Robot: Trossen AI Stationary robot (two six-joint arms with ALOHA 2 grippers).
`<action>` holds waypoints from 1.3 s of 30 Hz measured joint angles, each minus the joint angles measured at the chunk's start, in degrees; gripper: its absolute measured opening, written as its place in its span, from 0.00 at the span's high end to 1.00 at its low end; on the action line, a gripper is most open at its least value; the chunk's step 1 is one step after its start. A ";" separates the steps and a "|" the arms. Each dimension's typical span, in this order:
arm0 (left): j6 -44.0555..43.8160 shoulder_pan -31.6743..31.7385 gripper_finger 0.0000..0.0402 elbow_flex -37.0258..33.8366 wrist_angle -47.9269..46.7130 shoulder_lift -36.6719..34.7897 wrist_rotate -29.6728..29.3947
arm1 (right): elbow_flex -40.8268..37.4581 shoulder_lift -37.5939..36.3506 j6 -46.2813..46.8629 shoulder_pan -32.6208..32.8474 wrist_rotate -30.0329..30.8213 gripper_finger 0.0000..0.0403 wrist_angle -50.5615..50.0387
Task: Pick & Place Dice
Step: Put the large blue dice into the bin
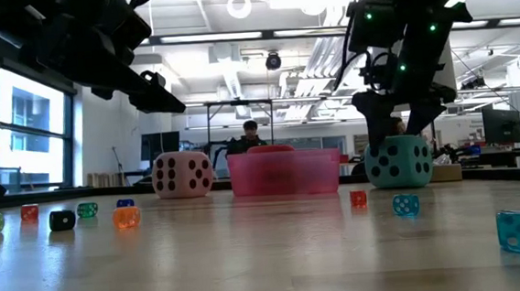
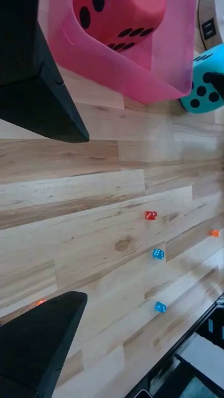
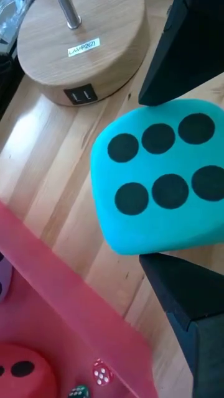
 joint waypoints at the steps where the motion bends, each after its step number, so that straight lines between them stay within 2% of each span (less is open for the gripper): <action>1: -0.02 0.02 0.00 0.00 -0.02 0.00 0.00 | 0.02 0.00 -0.12 -0.10 -0.97 0.01 -0.04; 6: -0.02 0.02 0.00 0.00 0.00 -0.02 -0.02 | 0.16 -0.12 -0.30 -0.76 -4.67 0.01 -0.02; 25: -0.02 0.02 0.00 0.02 -0.02 0.00 -0.04 | 0.04 0.04 -2.79 -0.67 -5.63 0.01 1.20; 35: -0.02 0.02 0.00 0.00 -0.02 0.00 -0.07 | 0.04 0.07 -2.92 -0.65 -5.33 0.20 1.67; 39: -0.02 0.01 0.00 0.00 -0.02 0.00 -0.07 | 0.04 0.09 -2.93 -0.60 -5.13 0.22 1.72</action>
